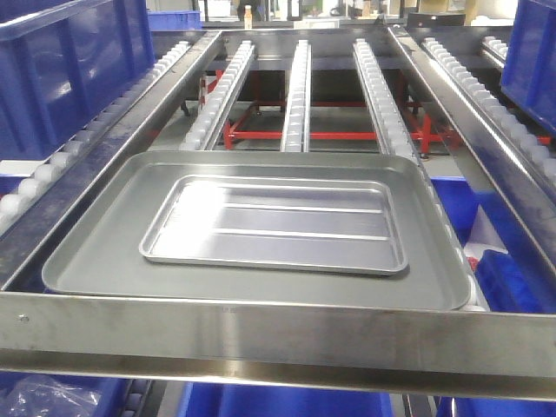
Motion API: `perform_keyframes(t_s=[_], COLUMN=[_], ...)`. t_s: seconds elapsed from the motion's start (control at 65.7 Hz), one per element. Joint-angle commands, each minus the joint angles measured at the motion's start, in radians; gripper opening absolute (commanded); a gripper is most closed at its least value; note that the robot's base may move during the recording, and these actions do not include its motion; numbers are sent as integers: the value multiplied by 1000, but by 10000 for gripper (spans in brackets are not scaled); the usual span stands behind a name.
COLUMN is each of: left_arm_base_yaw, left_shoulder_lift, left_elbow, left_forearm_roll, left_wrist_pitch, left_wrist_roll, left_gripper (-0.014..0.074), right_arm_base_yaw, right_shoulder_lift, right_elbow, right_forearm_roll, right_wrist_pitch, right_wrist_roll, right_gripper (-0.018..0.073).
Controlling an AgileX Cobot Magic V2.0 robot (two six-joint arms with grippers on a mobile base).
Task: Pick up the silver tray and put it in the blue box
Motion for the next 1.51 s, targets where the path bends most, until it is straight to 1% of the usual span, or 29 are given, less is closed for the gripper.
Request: perform_keyframes(t_s=[0.0,0.091,0.137,0.167,0.228,0.319,0.38,0.411,0.456,0.487,0.502,0.532,0.578,0.654,0.745,0.791,0.852,0.913,0.989,1.095,1.141,1.187,1.248,1.293,1.339,1.384,1.445,1.491], left_arm_base_yaw=[-4,-4,-4,-4,-4,-4,-4,-4,-7,-12,-20,-32,-66,-131,-239,-286,-341,-366,-386,-394,-394,-394,-394,-394,-394,-397,-404,-410], left_shoulder_lift=[78,193,255,297,373,481,554,591,631,653,676,698,745,812,902,940,993,1047,1126,1232,1279,1324,1385,1427,1461,1501,1554,1593], left_elbow=[-180,-328,-395,-429,-471,-507,-523,-529,-540,-545,-550,-557,-573,-607,-661,-683,-696,-715,-759,-841,-874,-905,-945,-983,-1012,-1044,-1102,-1142], left_forearm_roll=[5,3,-1,-5,-10,-29,-67,-98,-146,-178,-208,-234,-289,-344,-405,-415,-450,-456,-433,-357,-314,-255,-146,-66,-8,51,140,190], left_wrist_pitch=[52,195,238,255,262,264,264,264,264,264,264,264,264,273,278,267,227,224,290,382,398,407,428,451,476,513,572,616], left_wrist_roll=[2,35,53,58,61,83,104,131,176,207,236,262,291,294,295,312,314,314,314,298,247,174,67,-22,-82,-138,-245,-315], left_gripper=[-105,-102,-102,-99,-71,40,162,222,270,283,286,284,284,284,280,266,244,243,243,242,242,242,242,242,242,242,242,242], right_arm_base_yaw=[-1,-1,-1,-1,-1,17,53,77,125,153,183,214,280,371,472,506,539,553,553,547,539,528,505,488,473,461,448,446], right_shoulder_lift=[40,133,196,227,295,395,457,489,541,575,596,626,691,792,932,996,1076,1142,1227,1325,1370,1406,1448,1479,1506,1526,1557,1580], right_elbow=[-144,-264,-305,-329,-362,-396,-416,-426,-445,-457,-471,-486,-518,-568,-641,-674,-713,-753,-817,-899,-929,-956,-989,-1011,-1025,-1038,-1053,-1066], right_forearm_roll=[0,0,0,0,0,0,0,0,0,0,0,0,0,0,0,0,5,16,44,44,44,44,43,43,43,43,43,42], right_wrist_pitch=[-18,47,58,61,65,70,71,72,78,82,86,90,91,102,132,142,144,169,273,414,455,481,515,536,547,551,553,555], right_wrist_roll=[7,7,7,7,7,7,7,7,7,7,7,7,7,7,7,7,7,7,14,23,40,63,109,166,202,224,247,260], right_gripper=[49,51,64,88,167,316,403,426,443,445,446,446,446,446,446,446,446,446,446,445,445,441,422,417,417,417,417,417])
